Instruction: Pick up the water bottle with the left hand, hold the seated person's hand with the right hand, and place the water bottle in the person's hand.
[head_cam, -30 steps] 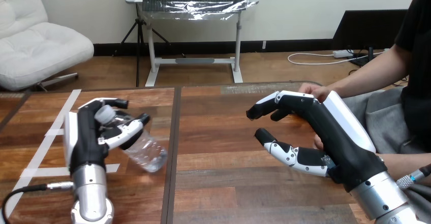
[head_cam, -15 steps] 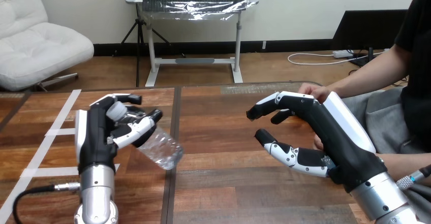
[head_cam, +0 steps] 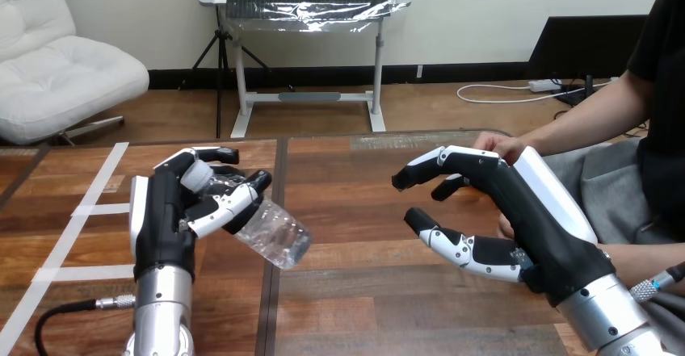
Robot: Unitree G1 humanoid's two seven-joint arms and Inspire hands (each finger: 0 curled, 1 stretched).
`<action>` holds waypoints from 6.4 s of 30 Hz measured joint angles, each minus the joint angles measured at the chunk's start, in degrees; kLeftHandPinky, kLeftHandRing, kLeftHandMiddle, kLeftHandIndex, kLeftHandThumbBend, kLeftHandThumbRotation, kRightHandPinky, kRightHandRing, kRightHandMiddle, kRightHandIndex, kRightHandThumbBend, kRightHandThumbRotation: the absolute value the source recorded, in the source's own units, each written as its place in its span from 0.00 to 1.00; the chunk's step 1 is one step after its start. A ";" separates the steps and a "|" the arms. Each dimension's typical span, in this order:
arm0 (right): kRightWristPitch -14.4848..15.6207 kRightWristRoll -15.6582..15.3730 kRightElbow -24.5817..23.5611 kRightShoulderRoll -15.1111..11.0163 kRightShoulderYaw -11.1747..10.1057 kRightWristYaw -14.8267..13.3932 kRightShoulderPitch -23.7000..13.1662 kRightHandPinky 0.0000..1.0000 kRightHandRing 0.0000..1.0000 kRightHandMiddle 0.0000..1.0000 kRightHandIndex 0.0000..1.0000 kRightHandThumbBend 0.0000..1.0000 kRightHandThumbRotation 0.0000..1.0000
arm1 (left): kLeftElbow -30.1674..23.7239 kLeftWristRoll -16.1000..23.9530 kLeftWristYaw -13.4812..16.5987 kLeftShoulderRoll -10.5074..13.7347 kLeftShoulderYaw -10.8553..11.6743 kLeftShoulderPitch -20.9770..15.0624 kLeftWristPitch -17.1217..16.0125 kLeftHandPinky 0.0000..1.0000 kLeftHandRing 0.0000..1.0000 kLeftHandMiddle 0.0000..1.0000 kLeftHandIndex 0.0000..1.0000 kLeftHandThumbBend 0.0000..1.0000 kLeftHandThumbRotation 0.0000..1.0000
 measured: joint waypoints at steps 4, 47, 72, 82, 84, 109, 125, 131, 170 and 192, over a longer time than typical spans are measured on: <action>0.23 -0.75 0.00 -0.68 -0.08 0.05 0.00 0.58 0.69 0.71 0.65 0.53 0.00 | -2.06 -0.77 -0.61 -0.52 0.02 0.84 0.77 0.37 0.41 0.46 0.50 0.63 0.00; 21.64 -10.22 -0.02 -21.47 -9.37 12.40 -5.32 0.79 0.89 0.91 0.87 0.85 0.00 | -21.21 -0.88 -4.33 -4.22 -0.19 4.07 3.09 0.36 0.41 0.45 0.50 0.60 0.00; 25.89 -20.63 4.82 -27.62 -5.86 18.22 -11.39 0.83 0.93 0.93 0.88 0.86 0.05 | -21.21 -1.12 -5.82 -4.55 0.98 4.13 3.10 0.37 0.41 0.45 0.51 0.60 0.00; 26.52 -22.15 8.33 -28.84 -2.98 21.64 -13.88 0.84 0.92 0.92 0.88 0.85 0.04 | -21.21 -1.11 -5.98 -4.85 1.53 4.13 3.11 0.37 0.41 0.46 0.51 0.59 0.00; 26.47 -22.60 9.10 -28.95 -2.28 22.19 -14.51 0.84 0.92 0.92 0.88 0.85 0.04 | -21.21 -1.11 -6.01 -4.86 1.62 4.13 3.11 0.37 0.41 0.46 0.51 0.59 0.00; 23.86 -29.17 22.80 -29.69 7.72 30.82 -25.08 0.86 0.93 0.94 0.89 0.79 0.03 | -20.98 -0.99 -6.84 -5.10 2.06 4.11 3.11 0.37 0.42 0.46 0.51 0.59 0.00; 22.09 -30.88 30.23 -29.69 10.04 30.12 -27.98 0.85 0.94 0.95 0.90 0.76 0.04 | -20.97 -0.83 -6.87 -5.10 2.21 4.12 3.10 0.37 0.42 0.46 0.51 0.60 0.00; 21.86 -31.58 32.72 -29.69 11.15 29.30 -28.86 0.84 0.93 0.94 0.89 0.76 0.05 | -20.98 -0.80 -6.87 -5.10 2.25 4.12 3.10 0.37 0.42 0.46 0.51 0.60 0.00; 20.78 -34.02 42.42 -29.47 16.22 26.31 -32.66 0.64 0.83 0.89 0.87 0.74 0.06 | -20.97 -0.79 -6.95 -5.09 2.33 4.12 3.11 0.37 0.42 0.46 0.51 0.59 0.00; 17.78 -31.98 50.68 -28.44 17.60 25.11 -36.40 0.61 0.74 0.81 0.83 0.65 0.00 | -20.86 -0.67 -6.95 -5.06 2.37 4.11 3.11 0.37 0.42 0.46 0.51 0.59 0.00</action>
